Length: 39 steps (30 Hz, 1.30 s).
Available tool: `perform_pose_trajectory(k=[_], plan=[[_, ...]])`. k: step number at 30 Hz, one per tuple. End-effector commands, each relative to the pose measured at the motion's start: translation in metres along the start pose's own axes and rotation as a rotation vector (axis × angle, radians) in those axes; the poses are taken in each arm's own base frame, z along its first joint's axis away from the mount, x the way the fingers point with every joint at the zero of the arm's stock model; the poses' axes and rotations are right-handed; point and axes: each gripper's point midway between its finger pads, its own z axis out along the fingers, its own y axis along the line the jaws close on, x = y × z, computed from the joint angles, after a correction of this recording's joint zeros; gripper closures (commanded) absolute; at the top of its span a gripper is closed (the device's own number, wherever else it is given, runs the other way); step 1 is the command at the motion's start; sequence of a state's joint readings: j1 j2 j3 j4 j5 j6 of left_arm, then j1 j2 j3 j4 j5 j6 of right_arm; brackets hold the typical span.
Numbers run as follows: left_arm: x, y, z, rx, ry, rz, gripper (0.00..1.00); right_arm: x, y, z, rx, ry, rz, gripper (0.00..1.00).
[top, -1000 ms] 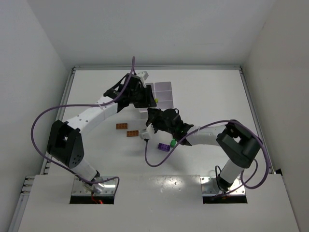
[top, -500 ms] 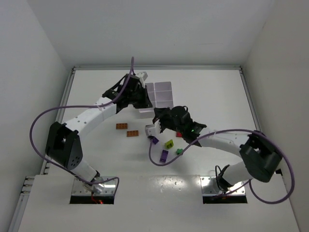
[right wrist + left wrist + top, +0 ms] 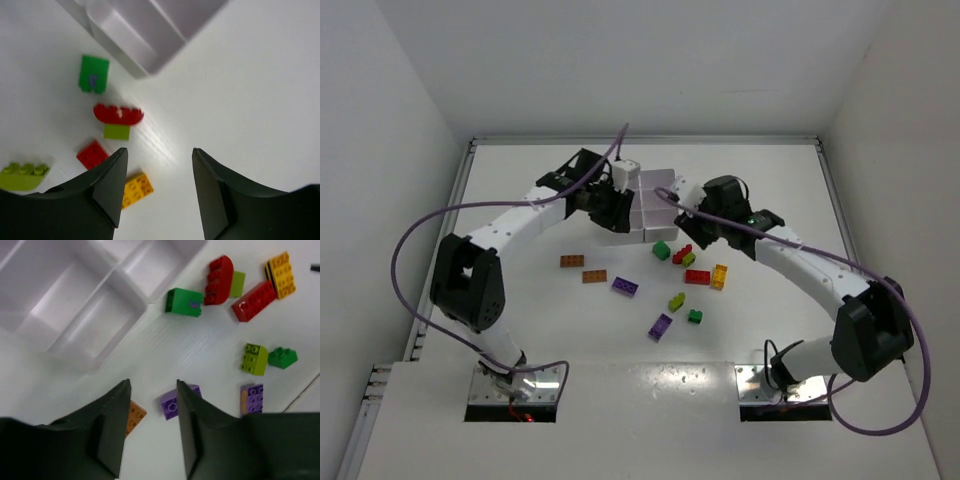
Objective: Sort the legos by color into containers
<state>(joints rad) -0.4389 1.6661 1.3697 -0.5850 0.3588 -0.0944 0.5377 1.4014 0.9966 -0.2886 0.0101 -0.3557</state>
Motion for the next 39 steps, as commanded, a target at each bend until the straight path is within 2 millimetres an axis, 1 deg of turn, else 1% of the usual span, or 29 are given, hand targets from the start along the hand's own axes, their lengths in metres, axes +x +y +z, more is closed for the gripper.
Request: perform_pose_trajectory(k=[1, 2, 3, 4, 5, 6, 7, 8, 10, 11, 12, 13, 15, 17, 18, 19, 20, 21, 22, 23, 25, 26, 27, 28, 31, 32, 33, 35, 39], plan=[[-0.004, -0.038, 0.011, 0.128, 0.042, 0.293, 0.51, 0.048, 0.010, -0.012, -0.043, 0.185, 0.298, 0.45], [-0.005, -0.041, 0.015, 0.123, 0.046, 0.333, 0.49, 0.060, 0.005, -0.013, -0.038, 0.211, 0.339, 0.45], [-0.011, -0.050, 0.018, 0.134, 0.036, 0.418, 0.46, 0.065, 0.009, -0.016, -0.070, 0.225, 0.369, 0.45], [-0.010, -0.052, 0.025, 0.144, 0.047, 0.453, 0.36, 0.074, 0.000, -0.020, -0.045, 0.230, 0.436, 0.45], [-0.012, -0.055, 0.029, 0.150, 0.047, 0.481, 0.34, 0.078, -0.002, -0.022, -0.043, 0.239, 0.474, 0.45], [-0.020, -0.060, 0.031, 0.158, 0.031, 0.521, 0.34, 0.086, -0.005, -0.026, -0.030, 0.253, 0.507, 0.45], [-0.022, -0.064, 0.035, 0.184, 0.027, 0.538, 0.34, 0.088, -0.009, -0.027, -0.019, 0.254, 0.561, 0.45], [-0.020, -0.063, 0.042, 0.200, 0.038, 0.549, 0.33, 0.100, -0.018, -0.029, -0.003, 0.261, 0.625, 0.45], [-0.019, -0.072, 0.051, 0.235, 0.027, 0.630, 0.33, 0.109, -0.026, -0.034, 0.017, 0.268, 0.719, 0.45], [-0.020, -0.071, 0.052, 0.236, 0.023, 0.659, 0.33, 0.114, -0.033, -0.037, 0.015, 0.256, 0.769, 0.45], [-0.022, -0.069, 0.057, 0.236, 0.014, 0.688, 0.33, 0.117, -0.034, -0.039, 0.012, 0.258, 0.801, 0.45], [-0.017, -0.072, 0.062, 0.258, 0.009, 0.762, 0.32, 0.118, -0.038, -0.039, 0.011, 0.253, 0.828, 0.44], [-0.009, -0.068, 0.068, 0.275, 0.022, 0.828, 0.32, 0.122, -0.044, -0.042, 0.012, 0.241, 0.874, 0.44], [-0.001, -0.064, 0.073, 0.296, 0.025, 0.957, 0.32, 0.124, -0.048, -0.044, 0.011, 0.232, 0.895, 0.44], [0.009, -0.062, 0.076, 0.318, 0.038, 1.000, 0.32, 0.124, -0.045, -0.044, -0.003, 0.236, 0.900, 0.44], [0.012, -0.058, 0.079, 0.329, 0.035, 1.110, 0.32, 0.125, -0.046, -0.045, -0.008, 0.228, 0.912, 0.43], [0.013, -0.059, 0.077, 0.343, 0.023, 1.166, 0.32, 0.127, -0.047, -0.045, -0.016, 0.230, 0.924, 0.43], [0.022, -0.052, 0.079, 0.351, 0.038, 1.201, 0.32, 0.126, -0.046, -0.044, -0.024, 0.226, 0.925, 0.43], [0.023, -0.047, 0.080, 0.365, 0.033, 1.280, 0.32, 0.126, -0.046, -0.045, -0.028, 0.220, 0.933, 0.43], [0.022, -0.046, 0.080, 0.367, 0.026, 1.315, 0.32, 0.123, -0.049, -0.046, -0.025, 0.212, 0.930, 0.43], [0.026, -0.035, 0.087, 0.394, 0.032, 1.362, 0.30, 0.121, -0.048, -0.045, -0.038, 0.204, 0.932, 0.43], [0.023, -0.038, 0.085, 0.413, 0.018, 1.391, 0.29, 0.122, -0.049, -0.046, -0.040, 0.200, 0.939, 0.42], [0.025, -0.032, 0.089, 0.431, 0.035, 1.427, 0.29, 0.121, -0.048, -0.046, -0.048, 0.195, 0.940, 0.42], [0.024, -0.035, 0.091, 0.456, 0.024, 1.438, 0.29, 0.118, -0.051, -0.047, -0.045, 0.187, 0.937, 0.42], [0.021, -0.031, 0.100, 0.496, 0.031, 1.468, 0.29, 0.118, -0.051, -0.047, -0.044, 0.187, 0.937, 0.42], [0.021, -0.035, 0.102, 0.522, 0.016, 1.474, 0.29, 0.117, -0.053, -0.046, -0.041, 0.180, 0.933, 0.42], [0.020, -0.031, 0.103, 0.525, 0.023, 1.476, 0.29, 0.119, -0.055, -0.047, -0.034, 0.180, 0.940, 0.42], [0.023, -0.033, 0.108, 0.575, 0.024, 1.504, 0.29, 0.119, -0.055, -0.047, -0.034, 0.180, 0.940, 0.40], [0.027, -0.037, 0.115, 0.612, 0.020, 1.546, 0.29, 0.121, -0.057, -0.048, -0.027, 0.180, 0.946, 0.40]])
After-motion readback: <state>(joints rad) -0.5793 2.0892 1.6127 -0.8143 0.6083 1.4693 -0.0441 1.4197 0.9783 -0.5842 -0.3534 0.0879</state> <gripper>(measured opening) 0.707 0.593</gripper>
